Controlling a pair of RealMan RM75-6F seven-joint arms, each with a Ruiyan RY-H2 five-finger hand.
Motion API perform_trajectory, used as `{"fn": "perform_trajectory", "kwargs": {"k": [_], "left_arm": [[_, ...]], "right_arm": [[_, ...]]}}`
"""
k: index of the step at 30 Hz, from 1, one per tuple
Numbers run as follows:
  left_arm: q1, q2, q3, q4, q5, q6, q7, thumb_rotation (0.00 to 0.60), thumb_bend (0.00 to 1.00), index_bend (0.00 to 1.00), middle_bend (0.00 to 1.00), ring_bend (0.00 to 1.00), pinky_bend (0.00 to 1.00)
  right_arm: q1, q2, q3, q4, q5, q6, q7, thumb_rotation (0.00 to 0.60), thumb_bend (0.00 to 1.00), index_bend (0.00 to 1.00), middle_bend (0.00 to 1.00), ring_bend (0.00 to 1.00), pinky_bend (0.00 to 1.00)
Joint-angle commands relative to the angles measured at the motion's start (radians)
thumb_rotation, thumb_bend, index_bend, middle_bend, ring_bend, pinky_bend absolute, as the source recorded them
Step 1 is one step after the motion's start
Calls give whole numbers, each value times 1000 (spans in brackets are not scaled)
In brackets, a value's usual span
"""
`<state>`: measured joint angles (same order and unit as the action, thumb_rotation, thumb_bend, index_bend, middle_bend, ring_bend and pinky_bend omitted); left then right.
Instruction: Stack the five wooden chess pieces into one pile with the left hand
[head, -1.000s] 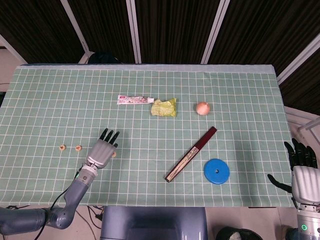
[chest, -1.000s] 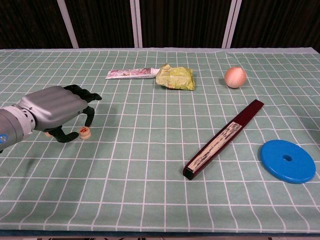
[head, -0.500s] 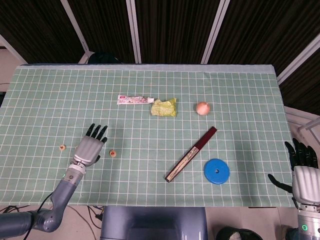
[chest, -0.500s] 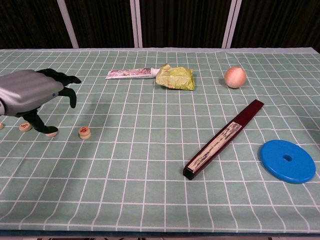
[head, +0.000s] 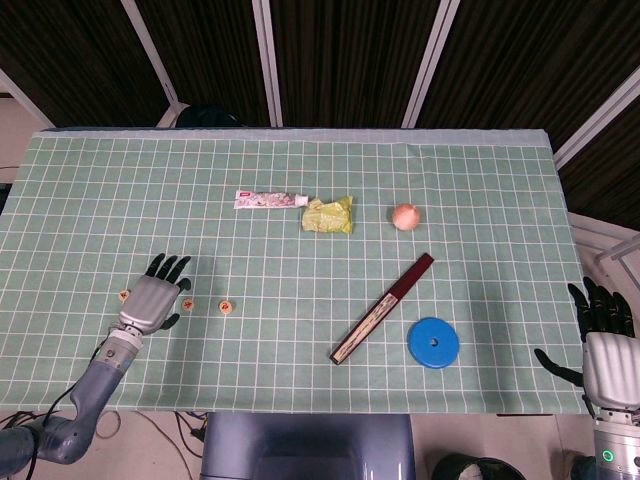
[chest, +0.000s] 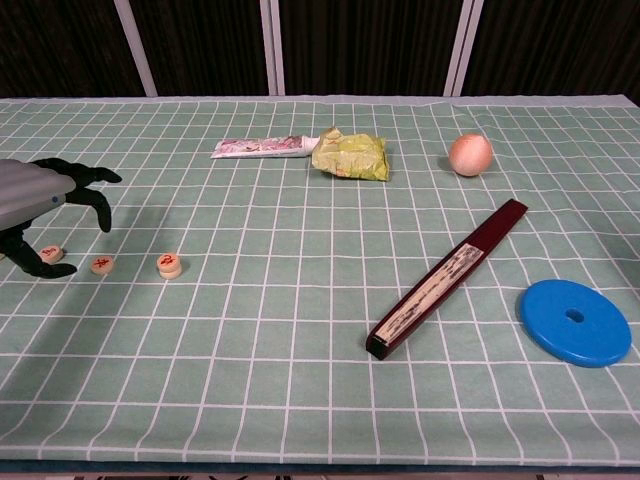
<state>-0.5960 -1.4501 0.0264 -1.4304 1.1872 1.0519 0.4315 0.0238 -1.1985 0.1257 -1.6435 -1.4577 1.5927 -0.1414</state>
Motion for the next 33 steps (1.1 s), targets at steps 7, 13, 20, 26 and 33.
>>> {"fn": "perform_trajectory", "kwargs": {"k": [7,13,20,26,33], "left_arm": [[-3,-46,-15,82,14,-58,-59,600,269,405,14,0,0],[-3,-64,-24,119,-5,-80,-48,600,273,415,14,0,0],[-3,-72,-34,123,3,-78,-34,600,302,439,14,0,0],[-5,-80,-38,118,9,-77,-12,600,311,452,16,0,0],[-4,-84,-44,104,-3,-75,28,600,315,456,16,0,0]], "right_arm": [[0,1,1,0,3,-3,2,600,233,81,13,0,0],[0,1,1,-1,5,-3,1,600,233,81,13,0,0],[1,0,2,-1,5,-4,0,600,232,81,13,0,0],[1,0,2,-1,6,-4,0,600,232,81,13,0,0],[0,0,2,-1,6,-4,3,600,232,81,13,0,0]]}}
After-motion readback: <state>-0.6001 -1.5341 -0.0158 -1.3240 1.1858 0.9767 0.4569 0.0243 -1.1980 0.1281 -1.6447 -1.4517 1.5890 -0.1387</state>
